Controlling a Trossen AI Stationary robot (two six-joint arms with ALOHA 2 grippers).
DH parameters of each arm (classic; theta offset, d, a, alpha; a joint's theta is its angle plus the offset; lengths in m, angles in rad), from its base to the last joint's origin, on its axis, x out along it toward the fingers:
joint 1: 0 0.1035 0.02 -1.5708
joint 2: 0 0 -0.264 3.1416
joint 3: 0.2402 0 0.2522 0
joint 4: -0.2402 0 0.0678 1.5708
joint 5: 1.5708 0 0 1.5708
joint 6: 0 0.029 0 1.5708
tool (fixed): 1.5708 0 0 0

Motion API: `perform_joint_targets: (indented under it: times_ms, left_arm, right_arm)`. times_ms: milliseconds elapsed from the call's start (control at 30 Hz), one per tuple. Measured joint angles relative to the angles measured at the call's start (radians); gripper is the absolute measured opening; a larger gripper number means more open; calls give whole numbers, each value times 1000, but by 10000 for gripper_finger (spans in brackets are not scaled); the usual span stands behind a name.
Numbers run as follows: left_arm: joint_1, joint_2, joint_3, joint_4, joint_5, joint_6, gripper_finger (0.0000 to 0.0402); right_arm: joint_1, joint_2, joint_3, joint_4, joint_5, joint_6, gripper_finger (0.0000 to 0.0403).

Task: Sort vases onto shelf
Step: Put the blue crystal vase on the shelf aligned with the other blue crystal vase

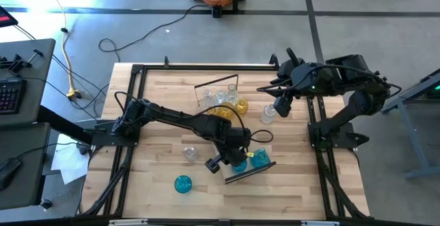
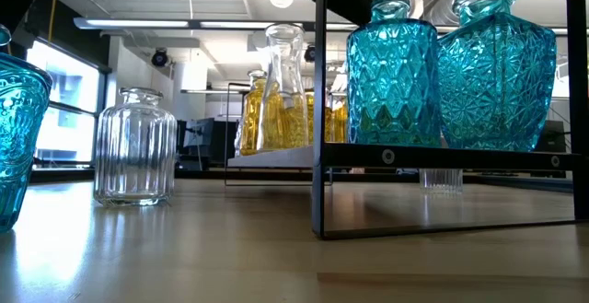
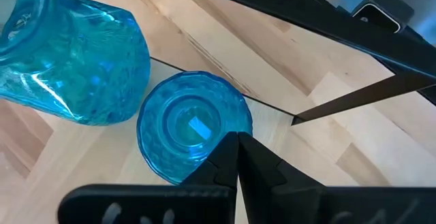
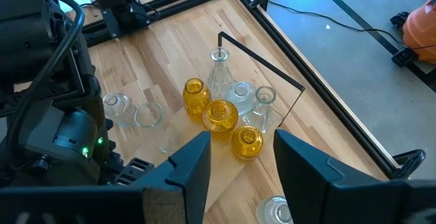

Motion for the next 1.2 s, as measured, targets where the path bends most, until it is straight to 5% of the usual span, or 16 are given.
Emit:
perform_joint_targets:
  times_ms: [700,1200]
  left_arm:
    - [0,0,0,47,33,56,0]
    - [0,-6,0,-35,-87,-1,0]
  right_arm:
    - [0,0,0,1,0,2,145]
    - [0,0,0,0,0,-1,145]
